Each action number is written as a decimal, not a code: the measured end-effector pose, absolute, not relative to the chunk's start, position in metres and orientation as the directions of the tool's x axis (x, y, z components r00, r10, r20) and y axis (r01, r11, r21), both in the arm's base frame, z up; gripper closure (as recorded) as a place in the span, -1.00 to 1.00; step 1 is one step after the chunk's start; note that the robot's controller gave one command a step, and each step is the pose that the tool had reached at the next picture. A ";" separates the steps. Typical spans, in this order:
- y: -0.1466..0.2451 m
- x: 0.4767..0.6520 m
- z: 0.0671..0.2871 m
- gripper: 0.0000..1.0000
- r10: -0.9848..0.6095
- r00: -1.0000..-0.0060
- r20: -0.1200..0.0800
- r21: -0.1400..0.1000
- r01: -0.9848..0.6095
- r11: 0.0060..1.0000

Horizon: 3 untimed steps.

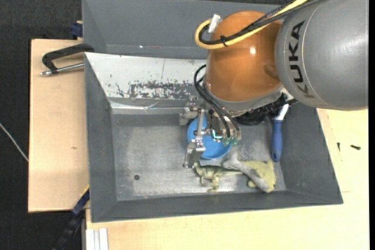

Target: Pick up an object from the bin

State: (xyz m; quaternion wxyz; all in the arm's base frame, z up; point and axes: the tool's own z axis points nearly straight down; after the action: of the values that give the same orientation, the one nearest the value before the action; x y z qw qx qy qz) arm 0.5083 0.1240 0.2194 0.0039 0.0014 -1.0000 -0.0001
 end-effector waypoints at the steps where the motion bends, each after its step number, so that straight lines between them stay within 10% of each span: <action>1: 0.030 0.568 0.071 -1.00 -0.197 -0.980 -0.009 0.001 -0.197 0.980; 3: 0.033 0.571 0.075 -1.00 -0.196 -0.981 -0.005 0.001 -0.196 0.981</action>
Offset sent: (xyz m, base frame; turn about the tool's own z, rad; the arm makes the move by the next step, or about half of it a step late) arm 0.0563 -0.0930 -0.1494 -0.1992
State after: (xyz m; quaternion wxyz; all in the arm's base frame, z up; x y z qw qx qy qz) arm 0.5713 0.0334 0.0753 -0.0025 0.0987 -0.9951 -0.0010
